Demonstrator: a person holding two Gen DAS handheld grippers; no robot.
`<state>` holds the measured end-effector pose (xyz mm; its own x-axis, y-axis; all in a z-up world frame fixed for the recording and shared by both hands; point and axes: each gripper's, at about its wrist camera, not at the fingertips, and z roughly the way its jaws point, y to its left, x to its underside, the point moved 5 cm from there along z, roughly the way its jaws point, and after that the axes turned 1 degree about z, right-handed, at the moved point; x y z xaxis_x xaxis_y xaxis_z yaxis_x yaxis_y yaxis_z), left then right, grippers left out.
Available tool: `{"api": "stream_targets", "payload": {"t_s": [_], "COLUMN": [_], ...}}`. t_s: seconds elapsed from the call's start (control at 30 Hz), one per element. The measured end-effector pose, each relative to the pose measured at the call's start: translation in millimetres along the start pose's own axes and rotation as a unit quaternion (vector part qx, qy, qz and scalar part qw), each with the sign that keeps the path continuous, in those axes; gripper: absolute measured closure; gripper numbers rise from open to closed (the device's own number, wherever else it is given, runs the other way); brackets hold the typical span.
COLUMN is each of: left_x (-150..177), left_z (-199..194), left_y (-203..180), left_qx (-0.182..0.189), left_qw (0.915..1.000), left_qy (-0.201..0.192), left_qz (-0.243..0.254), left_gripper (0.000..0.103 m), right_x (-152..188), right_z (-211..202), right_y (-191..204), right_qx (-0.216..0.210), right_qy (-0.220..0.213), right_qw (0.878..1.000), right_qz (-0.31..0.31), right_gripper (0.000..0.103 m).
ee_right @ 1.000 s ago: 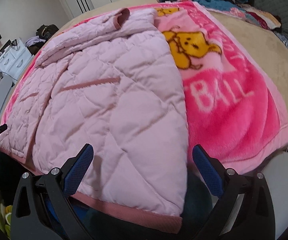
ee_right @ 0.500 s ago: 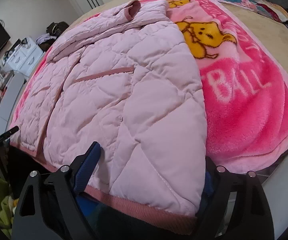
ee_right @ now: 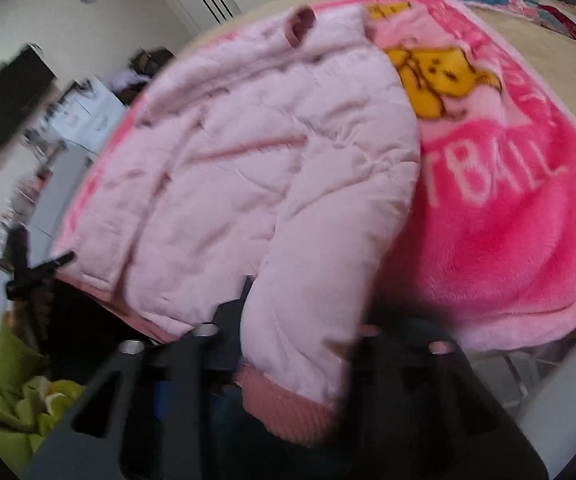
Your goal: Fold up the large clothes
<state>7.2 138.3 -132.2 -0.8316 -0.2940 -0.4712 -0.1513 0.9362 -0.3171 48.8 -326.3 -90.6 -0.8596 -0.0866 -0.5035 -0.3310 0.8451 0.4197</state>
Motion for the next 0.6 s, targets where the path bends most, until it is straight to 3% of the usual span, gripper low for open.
{"api": "stream_targets", "payload": {"t_s": [0.23, 0.37, 0.4, 0.43, 0.53, 0.6], "left_x": [0, 1, 1, 2, 2, 1], "left_z": [-1, -2, -2, -2, -5, -10], "left_y": [5, 4, 4, 4, 5, 4], "left_qx": [0.01, 0.012, 0.01, 0.002, -0.003, -0.007], "left_qw": [0.9999, 0.9999, 0.9999, 1.0, 1.0, 0.9999], "left_qy": [0.003, 0.001, 0.002, 0.001, -0.003, -0.009], "left_qz": [-0.011, -0.009, -0.008, -0.004, -0.006, 0.001], "left_gripper": [0.008, 0.009, 0.016, 0.036, 0.071, 0.08], "right_x": [-36, -59, -64, -68, -78, -81], "right_z": [-41, -53, -54, -53, -53, -52], "right_y": [18, 22, 22, 23, 25, 24], "right_qx": [-0.063, -0.093, -0.1, -0.101, -0.101, -0.101], "right_qy": [-0.103, -0.135, -0.139, -0.141, -0.149, -0.154], "right_qw": [0.993, 0.986, 0.985, 0.984, 0.983, 0.982], "right_qz": [0.009, 0.02, 0.026, 0.028, 0.028, 0.03], "right_gripper": [0.084, 0.084, 0.084, 0.084, 0.084, 0.084]}}
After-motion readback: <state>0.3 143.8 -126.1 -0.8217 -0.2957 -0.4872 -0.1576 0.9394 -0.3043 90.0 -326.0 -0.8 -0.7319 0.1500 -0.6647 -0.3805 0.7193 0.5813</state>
